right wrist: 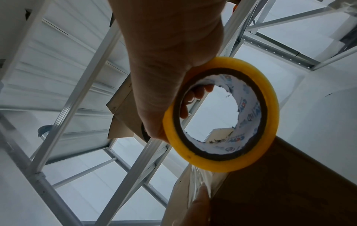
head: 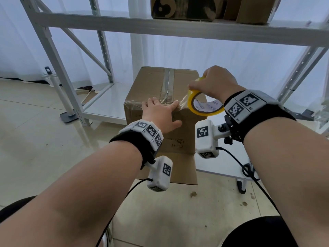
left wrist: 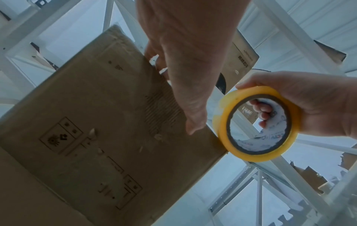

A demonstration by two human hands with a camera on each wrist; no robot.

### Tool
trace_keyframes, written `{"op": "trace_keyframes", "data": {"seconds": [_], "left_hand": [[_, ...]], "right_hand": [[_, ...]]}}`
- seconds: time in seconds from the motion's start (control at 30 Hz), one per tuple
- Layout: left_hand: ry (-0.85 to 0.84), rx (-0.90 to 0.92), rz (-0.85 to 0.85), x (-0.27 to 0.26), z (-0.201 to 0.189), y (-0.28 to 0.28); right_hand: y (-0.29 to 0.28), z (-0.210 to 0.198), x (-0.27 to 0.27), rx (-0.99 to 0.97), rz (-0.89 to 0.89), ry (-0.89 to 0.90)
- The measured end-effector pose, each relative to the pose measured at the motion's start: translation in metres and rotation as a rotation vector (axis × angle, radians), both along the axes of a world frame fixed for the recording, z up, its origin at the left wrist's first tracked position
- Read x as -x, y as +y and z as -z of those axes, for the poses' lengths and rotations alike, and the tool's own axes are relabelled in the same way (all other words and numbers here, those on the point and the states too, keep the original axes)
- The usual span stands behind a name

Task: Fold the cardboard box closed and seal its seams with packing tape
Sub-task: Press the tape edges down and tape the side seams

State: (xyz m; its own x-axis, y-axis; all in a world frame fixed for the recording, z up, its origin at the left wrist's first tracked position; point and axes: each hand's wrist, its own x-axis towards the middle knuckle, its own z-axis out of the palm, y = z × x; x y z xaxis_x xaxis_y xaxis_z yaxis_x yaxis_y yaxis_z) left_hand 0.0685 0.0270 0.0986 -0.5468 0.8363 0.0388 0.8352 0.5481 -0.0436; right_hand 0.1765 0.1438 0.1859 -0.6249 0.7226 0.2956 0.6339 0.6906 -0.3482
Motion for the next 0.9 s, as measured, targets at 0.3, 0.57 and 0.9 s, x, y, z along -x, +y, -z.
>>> {"op": "trace_keyframes", "data": {"seconds": [0.3,0.57,0.9], "left_hand": [[0.052,-0.096,0.107,0.025,0.008,-0.021],[0.053,-0.175,0.116,0.043,0.004,-0.033],[-0.016,-0.333,0.254,0.015,0.009,-0.015]], "right_hand": [[-0.003,-0.001,-0.003,0.014,0.000,0.007],[-0.016,0.000,0.013,0.108,-0.077,0.129],[-0.002,0.012,0.004,0.239,-0.146,0.325]]}}
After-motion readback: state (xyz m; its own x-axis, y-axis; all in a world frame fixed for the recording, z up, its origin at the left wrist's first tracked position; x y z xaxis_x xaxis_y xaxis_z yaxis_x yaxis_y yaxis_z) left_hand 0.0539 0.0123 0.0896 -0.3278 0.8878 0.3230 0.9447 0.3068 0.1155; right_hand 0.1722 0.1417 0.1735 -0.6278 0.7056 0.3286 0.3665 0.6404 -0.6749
